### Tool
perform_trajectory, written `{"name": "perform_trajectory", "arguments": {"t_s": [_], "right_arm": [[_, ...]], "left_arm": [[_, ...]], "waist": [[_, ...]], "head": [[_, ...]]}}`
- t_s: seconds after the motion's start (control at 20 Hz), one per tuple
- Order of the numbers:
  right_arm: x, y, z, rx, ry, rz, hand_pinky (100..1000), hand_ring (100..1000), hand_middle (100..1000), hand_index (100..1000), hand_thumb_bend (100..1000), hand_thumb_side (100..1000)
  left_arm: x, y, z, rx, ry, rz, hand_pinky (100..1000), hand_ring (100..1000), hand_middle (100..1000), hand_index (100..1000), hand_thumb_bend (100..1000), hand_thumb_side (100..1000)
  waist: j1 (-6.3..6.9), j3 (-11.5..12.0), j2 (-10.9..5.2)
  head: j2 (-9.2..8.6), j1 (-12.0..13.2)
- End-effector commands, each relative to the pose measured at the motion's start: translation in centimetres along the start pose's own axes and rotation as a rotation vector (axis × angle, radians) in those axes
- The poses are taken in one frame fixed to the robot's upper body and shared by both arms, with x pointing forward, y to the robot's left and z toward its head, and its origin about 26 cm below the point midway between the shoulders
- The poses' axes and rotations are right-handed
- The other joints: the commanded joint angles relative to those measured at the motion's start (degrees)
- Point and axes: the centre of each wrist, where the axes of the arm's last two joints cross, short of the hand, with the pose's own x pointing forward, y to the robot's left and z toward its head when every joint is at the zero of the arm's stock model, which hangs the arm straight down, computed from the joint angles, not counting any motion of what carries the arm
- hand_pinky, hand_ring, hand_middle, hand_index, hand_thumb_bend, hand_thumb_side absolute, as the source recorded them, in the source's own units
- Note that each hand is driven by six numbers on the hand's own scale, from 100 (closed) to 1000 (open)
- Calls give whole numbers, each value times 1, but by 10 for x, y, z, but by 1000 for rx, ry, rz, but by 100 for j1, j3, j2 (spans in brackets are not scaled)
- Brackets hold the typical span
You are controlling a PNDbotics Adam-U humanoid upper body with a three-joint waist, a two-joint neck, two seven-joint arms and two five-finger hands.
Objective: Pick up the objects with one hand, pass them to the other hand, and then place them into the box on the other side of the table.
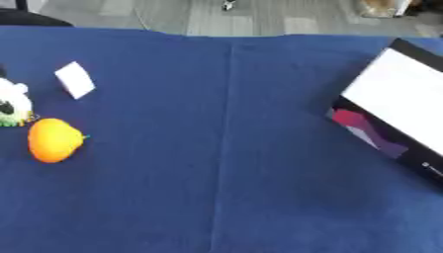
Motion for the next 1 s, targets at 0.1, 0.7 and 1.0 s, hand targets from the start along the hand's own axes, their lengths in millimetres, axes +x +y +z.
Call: {"name": "perform_trajectory", "arguments": {"t_s": [0.1,0.7,1.0], "right_arm": [[7,-1,-3,11,-20,18,1000,1000,1000,1000,100,597],[6,-2,0,16,-11,18,1000,1000,1000,1000,100,586],[6,-3,0,17,-17,18,1000,1000,1000,1000,100,583]], "left_arm": [[-14,9,6,-13,24,-13,895,856,780,729,648,186],[-4,24,22,35,-148,27,843,782,654,554,285,180],[2,36,45,109,-333,117,832,781,630,537,227,188]], "waist": [[70,4,9],[41,52,-72],[25,57,-83]], "head": [[-48,-16],[6,-43],[-12,-68]]}}
